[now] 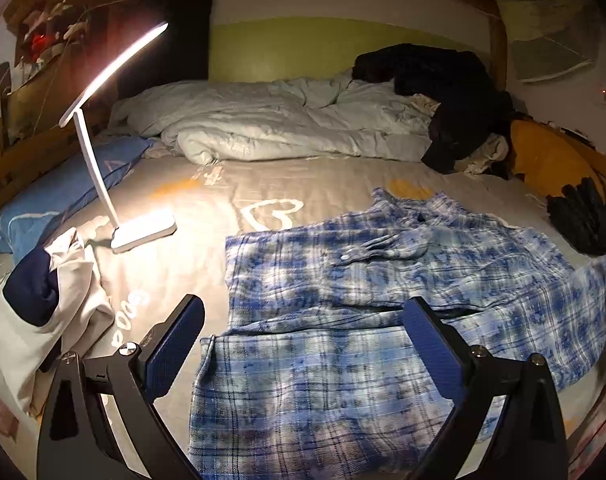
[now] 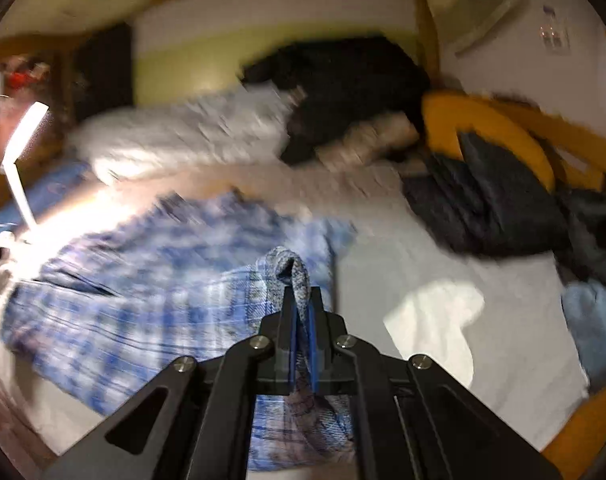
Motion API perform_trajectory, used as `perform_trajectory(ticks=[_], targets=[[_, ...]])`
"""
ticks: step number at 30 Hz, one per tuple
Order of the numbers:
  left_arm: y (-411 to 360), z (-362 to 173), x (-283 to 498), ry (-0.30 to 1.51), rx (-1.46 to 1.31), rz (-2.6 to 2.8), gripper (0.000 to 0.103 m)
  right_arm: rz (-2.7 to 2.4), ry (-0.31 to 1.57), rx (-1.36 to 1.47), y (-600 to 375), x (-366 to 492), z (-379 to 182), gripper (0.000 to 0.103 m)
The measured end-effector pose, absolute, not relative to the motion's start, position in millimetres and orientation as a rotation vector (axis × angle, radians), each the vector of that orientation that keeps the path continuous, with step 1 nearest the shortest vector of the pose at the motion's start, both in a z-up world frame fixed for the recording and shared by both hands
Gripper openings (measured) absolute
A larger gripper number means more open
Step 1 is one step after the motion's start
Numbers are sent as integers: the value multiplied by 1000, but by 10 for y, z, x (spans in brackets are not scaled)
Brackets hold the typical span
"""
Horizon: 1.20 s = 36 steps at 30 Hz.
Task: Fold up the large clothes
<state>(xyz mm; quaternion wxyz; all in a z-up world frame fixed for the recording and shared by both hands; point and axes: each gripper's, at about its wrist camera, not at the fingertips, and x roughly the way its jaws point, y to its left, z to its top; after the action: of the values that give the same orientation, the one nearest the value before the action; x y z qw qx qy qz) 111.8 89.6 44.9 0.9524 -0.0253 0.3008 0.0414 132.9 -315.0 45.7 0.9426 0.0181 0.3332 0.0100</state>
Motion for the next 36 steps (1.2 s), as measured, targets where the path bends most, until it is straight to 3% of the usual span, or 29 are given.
perform_trajectory(ticks=[5,13,14,15,17,19,20,21,22,28,36], targets=[[987,384,1195,646,-67,111,99,-113,928,53,-3296,1718,-3,4],[1024,432,1098,612,-84,77,99,-112,871,14,-3196,1642,79,7],[992,437,1076,607,-72,72,99,-109,838,-4,-3155,1595,137,16],[958,436,1044,599,-59,67,99,-115,803,-21,-3121,1537,184,36],[894,401,958,593,-43,59,99,-115,736,-49,-3070,1439,263,66],[848,351,894,596,-41,42,99,-96,658,-64,-2997,1335,371,72],[819,322,868,603,-42,29,99,-78,635,-54,-2973,1305,406,81],[789,306,853,610,-42,19,99,-56,618,-33,-2966,1279,427,96],[756,293,838,616,-39,9,99,-30,607,-10,-2945,1267,438,102],[401,184,759,641,81,-55,99,90,640,-14,-2647,1155,349,103],[23,-212,735,802,168,-159,99,284,733,-264,-2000,881,-20,103]])
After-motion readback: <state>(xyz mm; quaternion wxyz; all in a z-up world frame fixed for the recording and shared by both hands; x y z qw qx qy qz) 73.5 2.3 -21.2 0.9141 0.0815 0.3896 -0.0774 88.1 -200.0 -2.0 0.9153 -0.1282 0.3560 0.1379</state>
